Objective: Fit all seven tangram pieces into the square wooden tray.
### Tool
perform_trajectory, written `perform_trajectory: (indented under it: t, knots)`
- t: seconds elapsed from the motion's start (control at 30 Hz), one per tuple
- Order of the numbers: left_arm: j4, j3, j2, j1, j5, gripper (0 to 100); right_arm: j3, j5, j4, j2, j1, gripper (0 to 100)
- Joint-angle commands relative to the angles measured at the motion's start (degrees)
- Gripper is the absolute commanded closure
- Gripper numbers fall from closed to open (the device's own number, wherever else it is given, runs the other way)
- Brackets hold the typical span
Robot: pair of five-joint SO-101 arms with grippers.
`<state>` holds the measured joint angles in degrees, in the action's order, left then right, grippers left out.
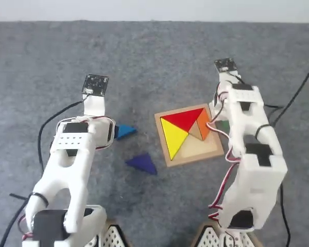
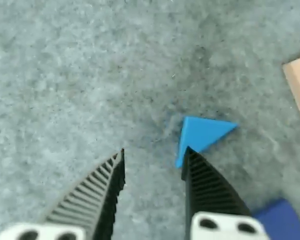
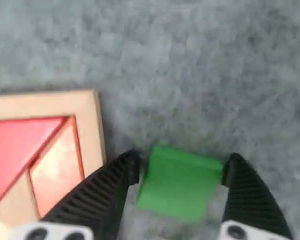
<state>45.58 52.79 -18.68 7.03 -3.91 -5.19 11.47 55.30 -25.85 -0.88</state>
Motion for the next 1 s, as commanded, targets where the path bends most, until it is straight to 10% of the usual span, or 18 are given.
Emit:
perform_trajectory:
  t: [0.0,0.53,0.97]
  knots:
    - [-1.14,-1.98,-2.11,0.18,0.26,81,7.56,-0.97,4.44,-3.03,2.07,81.0]
    - [-1.32,-1.89,-1.58,0.35,0.44,81,5.19,-0.53,13.85,22.37,-1.19,93.1]
    - [-2.20,-1.36,-1.58,0.53,0.18,81,-32.00,23.03,4.18,42.95,-28.70,93.1]
